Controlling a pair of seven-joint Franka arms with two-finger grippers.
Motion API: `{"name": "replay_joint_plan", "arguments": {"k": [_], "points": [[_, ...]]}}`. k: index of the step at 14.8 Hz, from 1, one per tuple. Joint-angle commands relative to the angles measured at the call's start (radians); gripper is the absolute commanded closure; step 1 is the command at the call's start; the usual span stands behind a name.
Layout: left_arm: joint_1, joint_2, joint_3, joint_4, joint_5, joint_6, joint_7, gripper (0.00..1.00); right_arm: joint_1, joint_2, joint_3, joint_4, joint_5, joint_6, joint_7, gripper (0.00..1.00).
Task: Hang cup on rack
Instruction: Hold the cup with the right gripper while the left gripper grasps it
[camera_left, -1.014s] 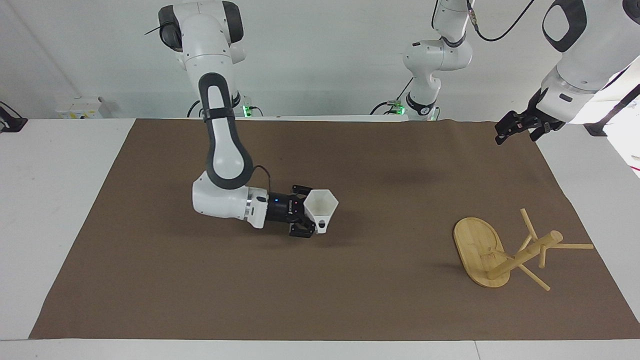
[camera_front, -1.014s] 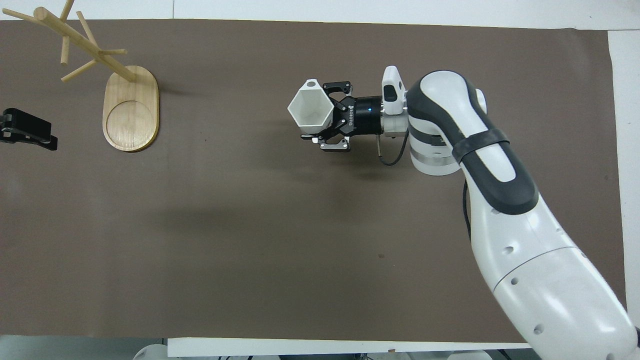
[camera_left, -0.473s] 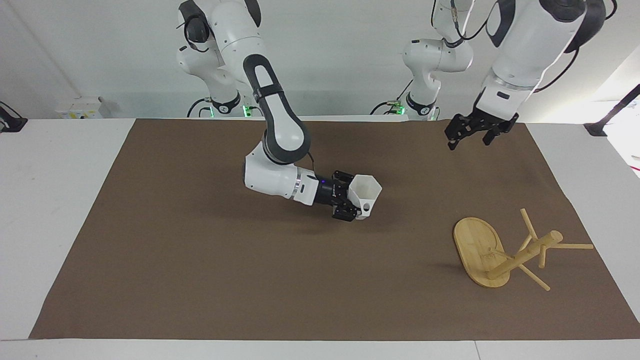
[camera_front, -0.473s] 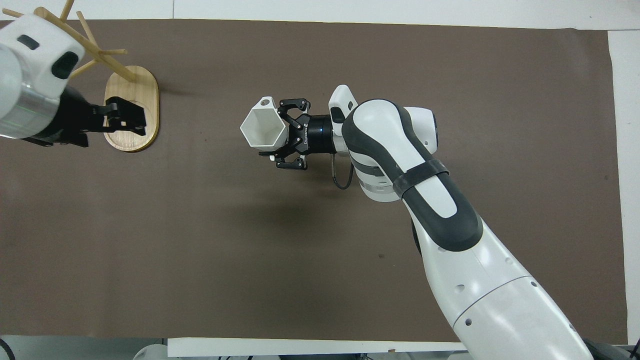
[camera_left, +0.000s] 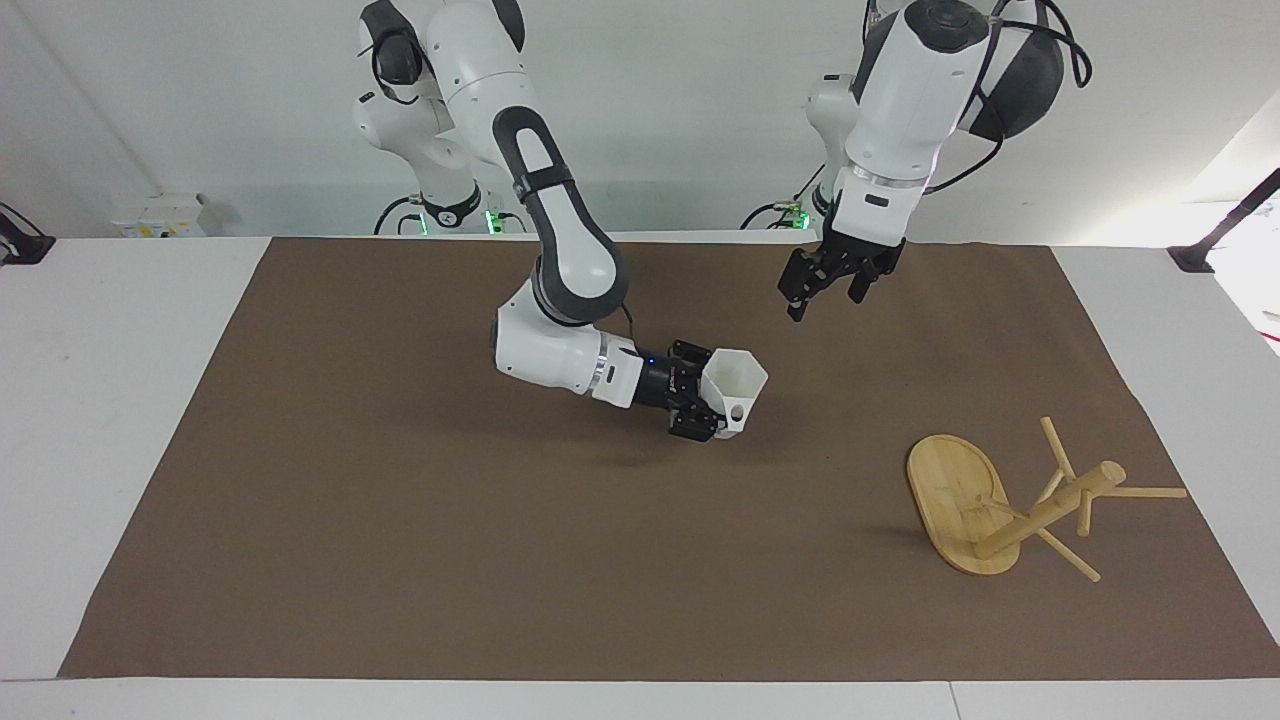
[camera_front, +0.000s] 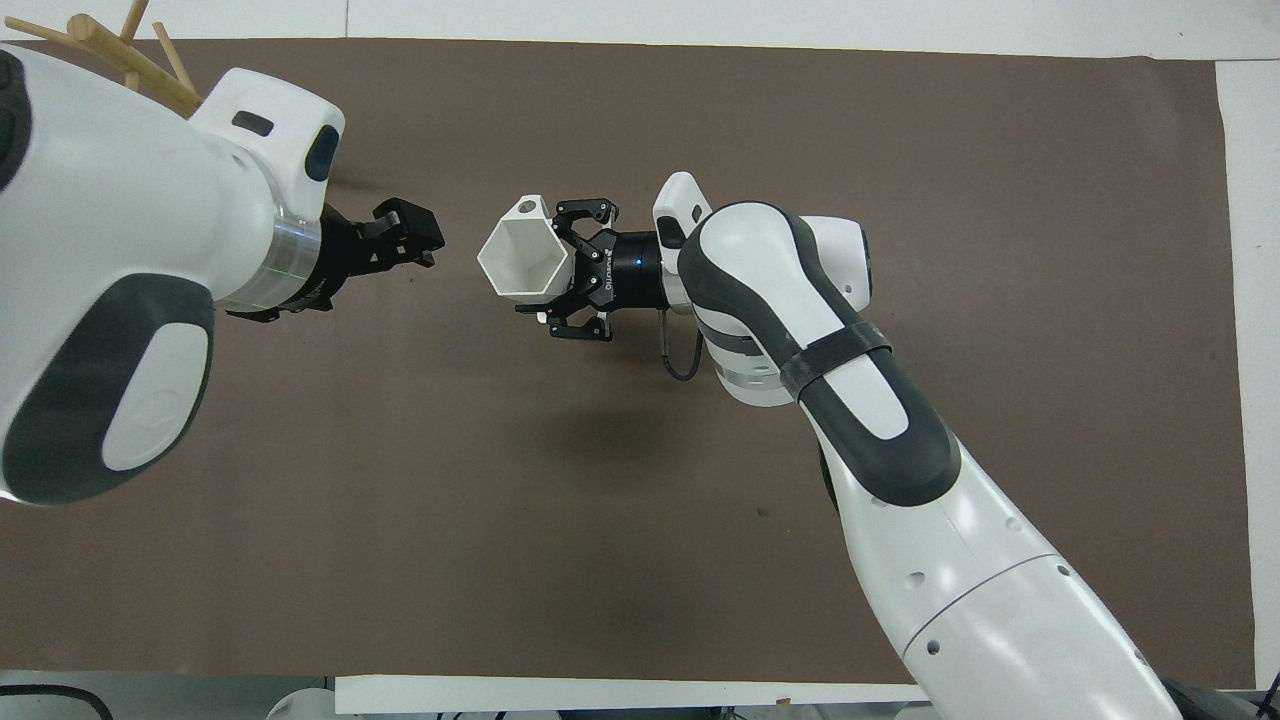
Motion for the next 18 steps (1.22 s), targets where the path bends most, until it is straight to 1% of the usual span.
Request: {"name": "replay_joint_plan", "arguments": {"k": [1,6,9,10,13,14,15,16,17,18], "points": [[-0.039,0.051,0.016,-0.018,-0.010,0.089,-0.064,0.00,-0.001,-0.014,0.003,-0.013,0.023,0.014,0.004,0.84],[-0.056,0.123,0.015,-0.019,-0.010,0.175,-0.076,0.00,-0.002,-0.014,0.003,-0.012,0.023,0.015,0.006,0.83],[-0.061,0.137,0.015,-0.019,-0.012,0.177,-0.078,0.01,-0.002,-0.014,0.003,-0.012,0.023,0.017,0.006,0.83],[-0.062,0.137,0.015,-0.019,-0.020,0.174,-0.078,0.03,-0.001,-0.013,0.003,-0.013,0.023,0.018,0.006,0.83],[-0.062,0.134,0.015,-0.027,-0.058,0.174,-0.078,0.07,-0.002,-0.013,0.003,-0.012,0.023,0.018,0.006,0.83],[-0.064,0.134,0.015,-0.028,-0.079,0.169,-0.079,0.25,-0.002,-0.013,0.003,-0.012,0.023,0.018,0.006,0.83],[-0.062,0.132,0.015,-0.028,-0.108,0.160,-0.091,0.72,-0.004,-0.013,0.003,-0.012,0.023,0.018,0.006,0.83],[-0.062,0.131,0.015,-0.034,-0.115,0.168,-0.087,0.87,-0.004,-0.013,0.003,-0.012,0.023,0.018,0.006,0.83],[-0.059,0.129,0.015,-0.039,-0.118,0.169,-0.084,0.94,-0.004,-0.013,0.003,-0.012,0.023,0.018,0.006,0.83],[-0.061,0.129,0.015,-0.042,-0.119,0.169,-0.084,0.97,-0.004,-0.013,0.003,-0.012,0.023,0.018,0.006,0.83]]}}
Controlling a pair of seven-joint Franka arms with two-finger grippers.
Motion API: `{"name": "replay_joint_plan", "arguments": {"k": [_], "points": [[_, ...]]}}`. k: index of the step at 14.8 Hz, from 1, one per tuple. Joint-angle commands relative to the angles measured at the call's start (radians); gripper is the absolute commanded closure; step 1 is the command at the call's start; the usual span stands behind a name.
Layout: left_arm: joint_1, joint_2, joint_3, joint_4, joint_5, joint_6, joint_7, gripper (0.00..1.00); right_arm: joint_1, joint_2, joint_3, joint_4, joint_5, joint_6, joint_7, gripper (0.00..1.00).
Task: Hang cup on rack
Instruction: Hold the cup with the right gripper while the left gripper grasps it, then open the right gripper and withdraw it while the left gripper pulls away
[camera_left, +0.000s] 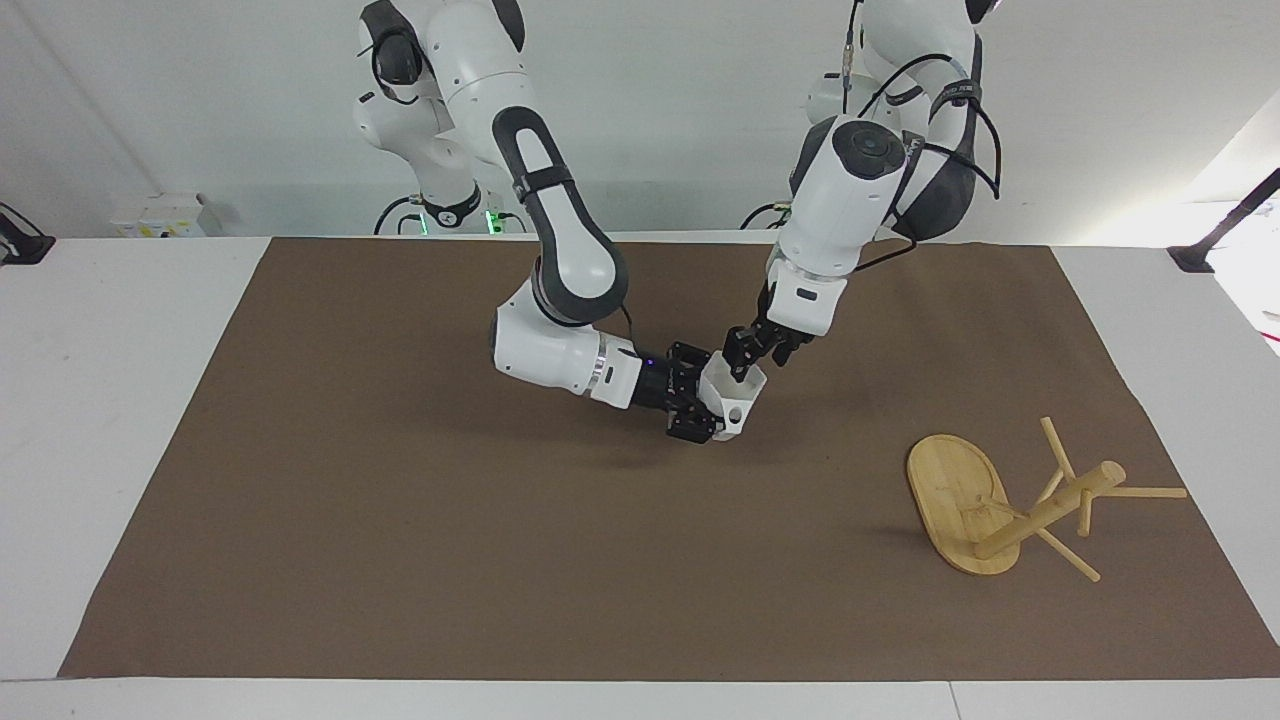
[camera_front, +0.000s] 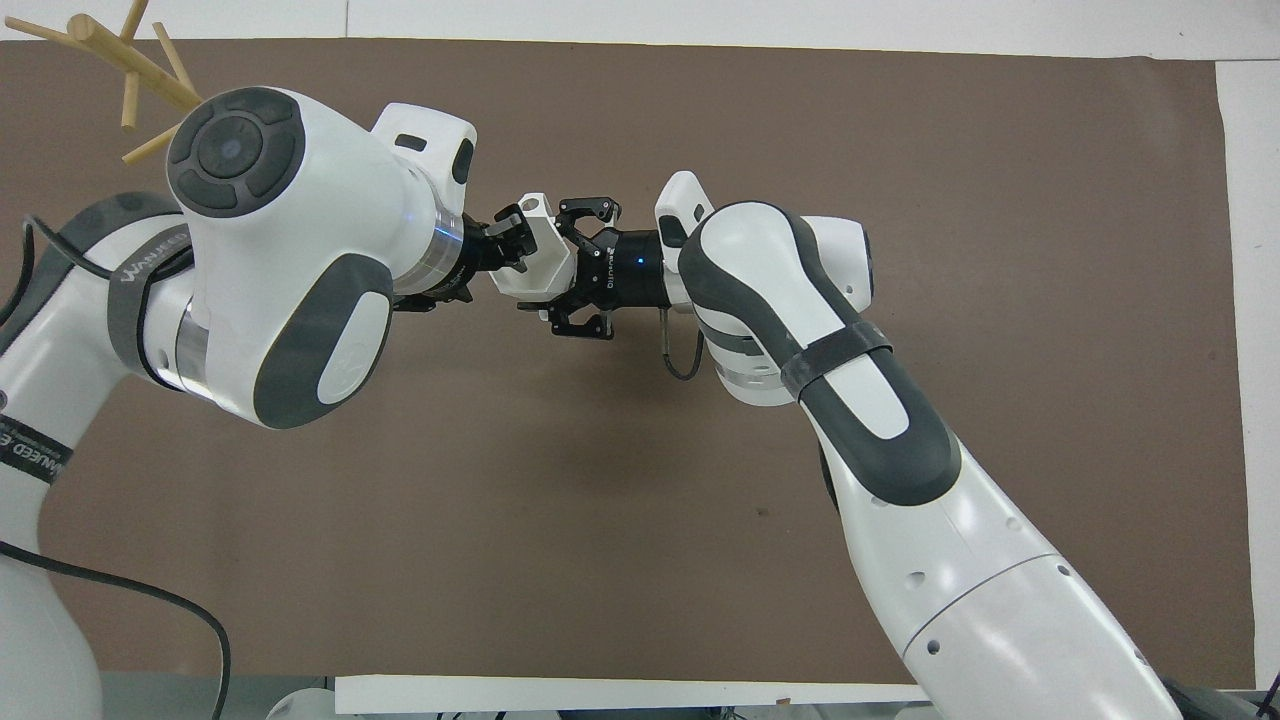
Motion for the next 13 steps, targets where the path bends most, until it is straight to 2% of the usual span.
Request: {"name": "replay_joint_plan", "arguments": {"k": [1,5,6,7,8,11,13], "points": [[-0.017,-0.016,0.015,-0.031,-0.016,0.013,-0.012,0.99,-0.004,-0.013,0.003,-0.011,0.023,0.007,0.006,0.82],[-0.013,-0.016,0.015,-0.031,-0.018,0.014,-0.008,1.00,-0.004,-0.013,0.003,-0.013,0.023,0.007,0.006,0.82],[-0.012,-0.016,0.015,-0.031,-0.019,0.014,-0.008,1.00,-0.007,-0.013,0.003,-0.011,0.023,0.007,0.006,0.73],[-0.012,-0.016,0.015,-0.031,-0.019,0.014,-0.008,1.00,-0.010,-0.013,0.003,-0.011,0.025,0.007,0.010,0.31],[-0.012,-0.016,0.015,-0.031,-0.022,0.014,-0.012,1.00,-0.016,-0.014,0.003,-0.013,0.023,0.006,0.010,0.02],[-0.004,-0.012,0.016,-0.023,-0.044,0.017,-0.021,1.00,-0.078,-0.016,0.003,-0.014,0.014,-0.031,0.001,0.01],[-0.004,-0.012,0.018,-0.018,-0.042,0.014,-0.021,1.00,-0.147,-0.021,0.000,-0.014,0.002,-0.127,0.003,0.01]]}}
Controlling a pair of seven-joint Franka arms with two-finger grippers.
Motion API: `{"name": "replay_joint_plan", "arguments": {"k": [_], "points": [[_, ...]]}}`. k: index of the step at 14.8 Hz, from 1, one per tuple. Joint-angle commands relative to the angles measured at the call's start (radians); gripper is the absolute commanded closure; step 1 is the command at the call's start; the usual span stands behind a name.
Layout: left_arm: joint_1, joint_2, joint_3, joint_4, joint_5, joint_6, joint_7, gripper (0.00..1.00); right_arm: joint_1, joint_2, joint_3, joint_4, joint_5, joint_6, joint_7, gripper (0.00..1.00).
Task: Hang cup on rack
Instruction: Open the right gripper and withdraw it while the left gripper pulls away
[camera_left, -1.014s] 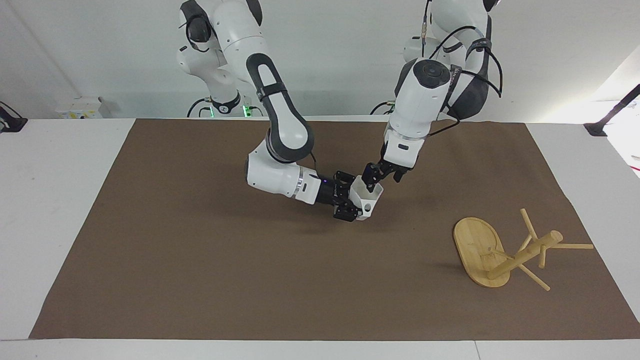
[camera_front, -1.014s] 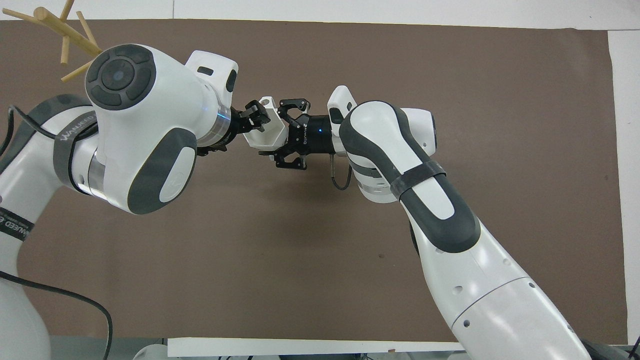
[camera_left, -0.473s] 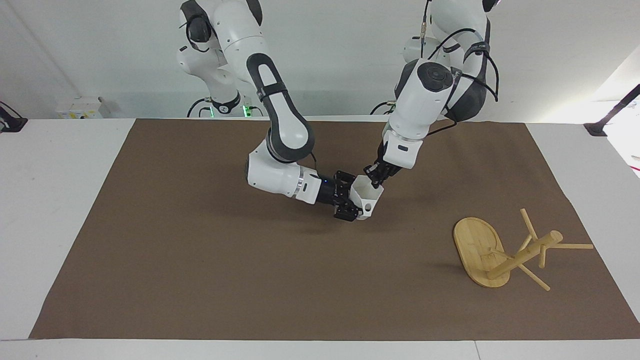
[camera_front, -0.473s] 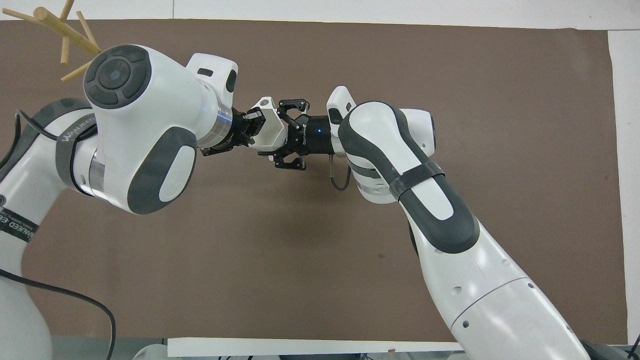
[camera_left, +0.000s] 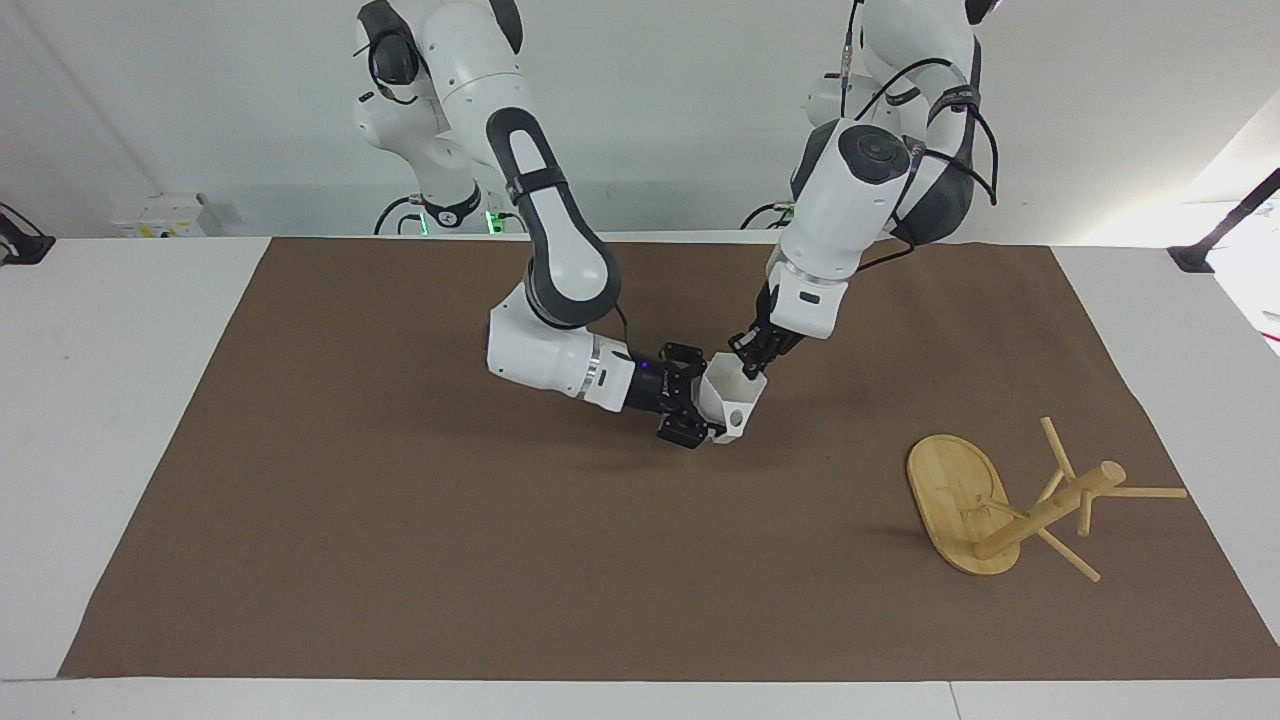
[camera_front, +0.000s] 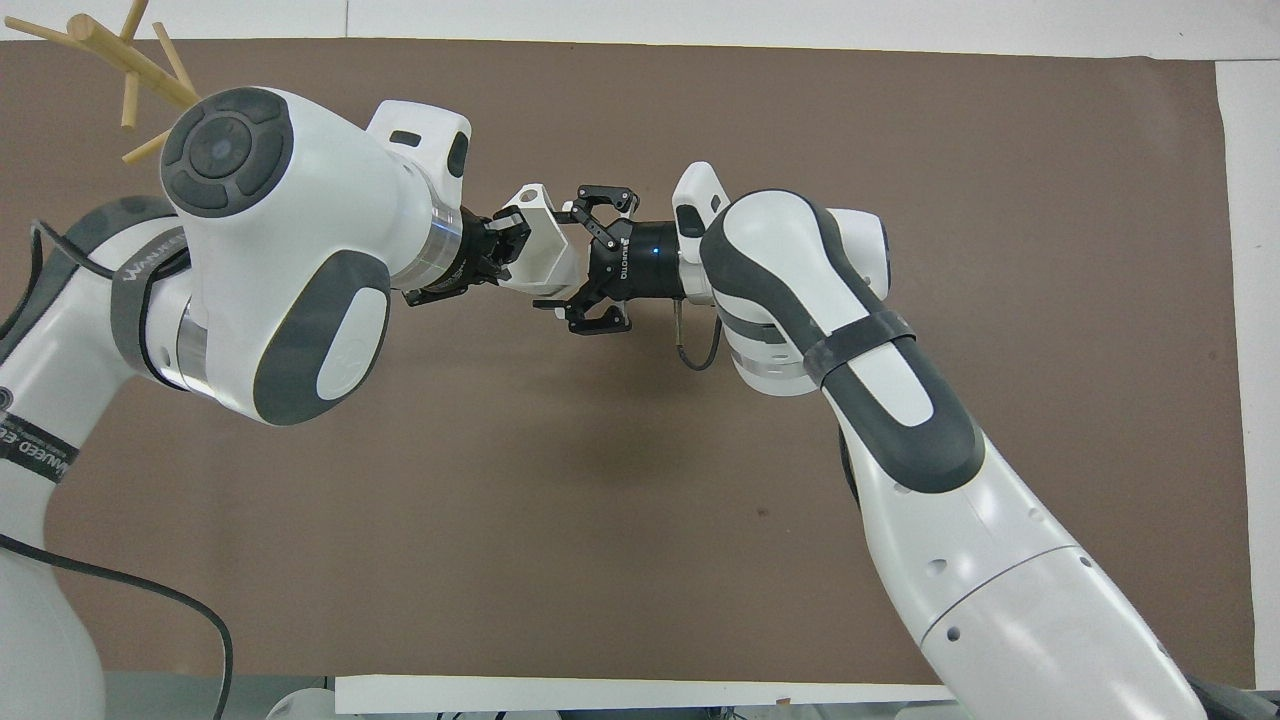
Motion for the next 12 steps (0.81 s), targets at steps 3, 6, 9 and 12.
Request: {"name": "replay_joint_plan", "arguments": {"k": [3,6,9,12], "points": [[0.004,-0.017,0.016,-0.013,-0.015,-0.019,-0.009,1.00,-0.242,-0.022,-0.001,-0.012,-0.136,-0.201,0.001,0.01],[0.047,-0.046,0.020,-0.051,-0.005,0.071,-0.002,1.00,-0.368,-0.023,-0.004,-0.010,-0.212,-0.270,0.013,0.01],[0.079,-0.138,0.020,-0.248,-0.004,0.358,-0.001,1.00,-0.451,-0.043,-0.008,0.013,-0.414,-0.255,0.075,0.01],[0.113,-0.195,0.020,-0.467,-0.004,0.718,-0.002,1.00,-0.497,-0.111,-0.010,0.033,-0.690,-0.241,0.229,0.01]]}}
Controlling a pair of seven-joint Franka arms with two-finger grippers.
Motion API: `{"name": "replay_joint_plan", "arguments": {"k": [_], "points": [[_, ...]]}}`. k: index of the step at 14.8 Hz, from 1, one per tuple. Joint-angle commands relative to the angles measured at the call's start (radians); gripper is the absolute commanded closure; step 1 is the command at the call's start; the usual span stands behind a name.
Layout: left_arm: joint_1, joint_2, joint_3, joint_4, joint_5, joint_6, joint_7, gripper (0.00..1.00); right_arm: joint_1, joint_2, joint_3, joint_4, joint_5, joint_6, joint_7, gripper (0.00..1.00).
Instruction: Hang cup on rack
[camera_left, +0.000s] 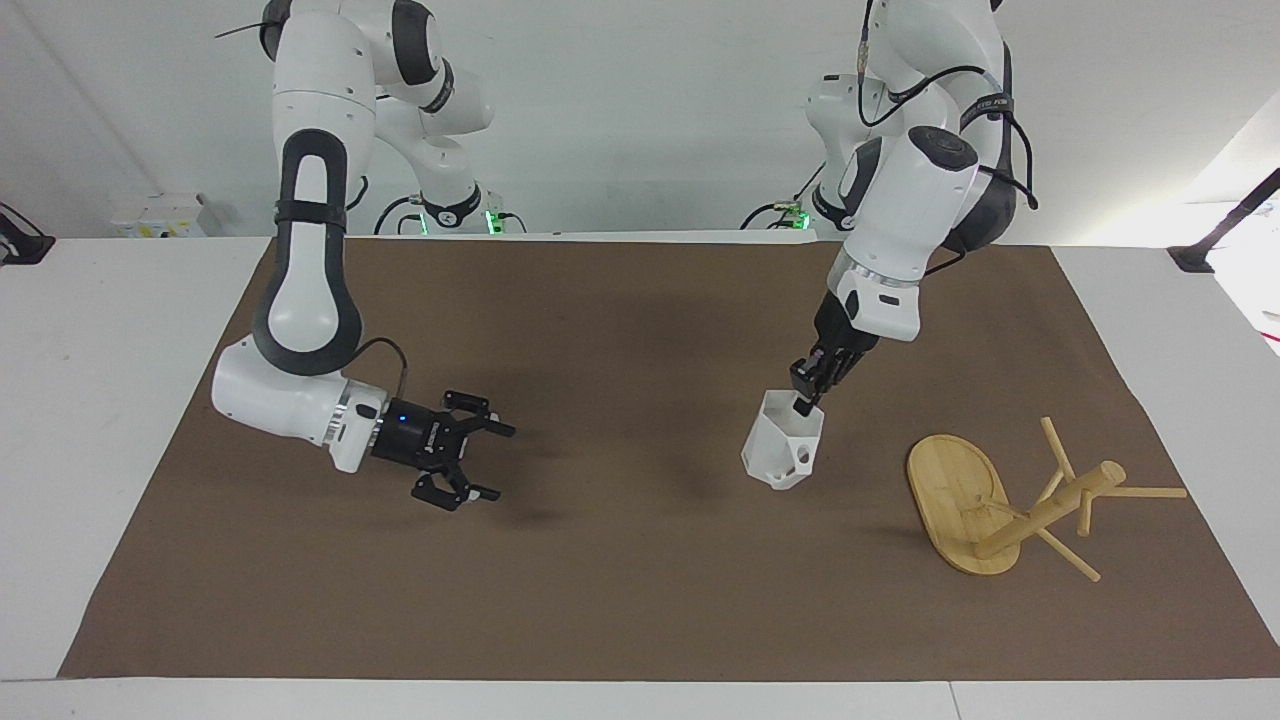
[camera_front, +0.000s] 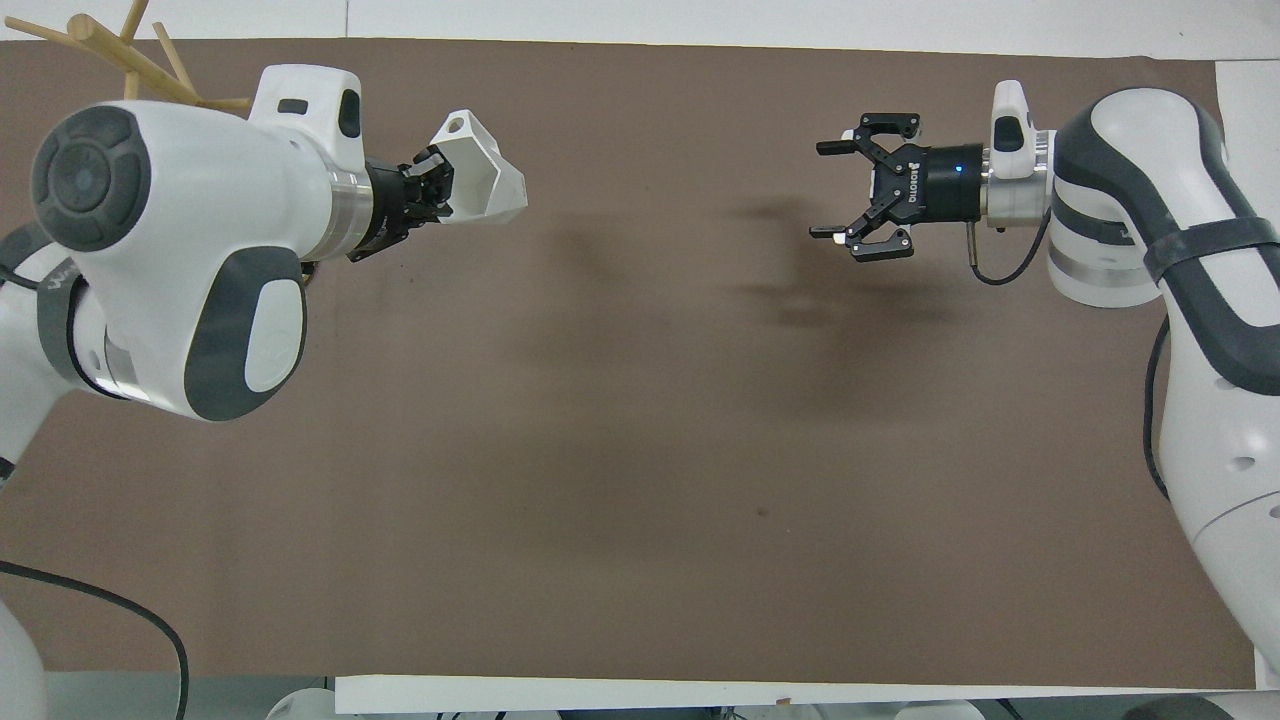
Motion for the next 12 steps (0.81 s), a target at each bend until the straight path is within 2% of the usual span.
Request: {"name": "replay_joint_plan", "arguments": {"k": [1,3,5,7,8,10,12], "points": [[0.016,-0.108,-0.003,-0.247,-0.004,0.276,-0.002,1.00,-0.026,-0.098,0.007,0.001,-0.216,0.036,0.162,0.01],[0.016,-0.139,-0.003,-0.368,-0.005,0.463,-0.004,1.00,-0.031,-0.163,0.007,0.001,-0.385,0.030,0.257,0.01],[0.016,-0.166,-0.005,-0.471,-0.005,0.606,-0.005,1.00,-0.032,-0.214,0.007,-0.001,-0.481,0.021,0.367,0.01],[0.018,-0.162,-0.006,-0.565,-0.016,0.829,-0.020,1.00,-0.060,-0.264,0.005,-0.001,-0.562,-0.003,0.540,0.01],[0.018,-0.153,-0.006,-0.574,-0.016,0.901,-0.051,1.00,-0.067,-0.286,0.005,0.001,-0.632,-0.029,0.626,0.01],[0.057,-0.140,-0.008,-0.571,-0.016,0.926,-0.074,1.00,-0.074,-0.353,0.005,0.004,-0.784,-0.118,0.816,0.01],[0.080,-0.110,-0.008,-0.533,-0.014,0.927,-0.077,1.00,-0.071,-0.387,0.008,0.082,-0.927,-0.253,1.025,0.01]]}}
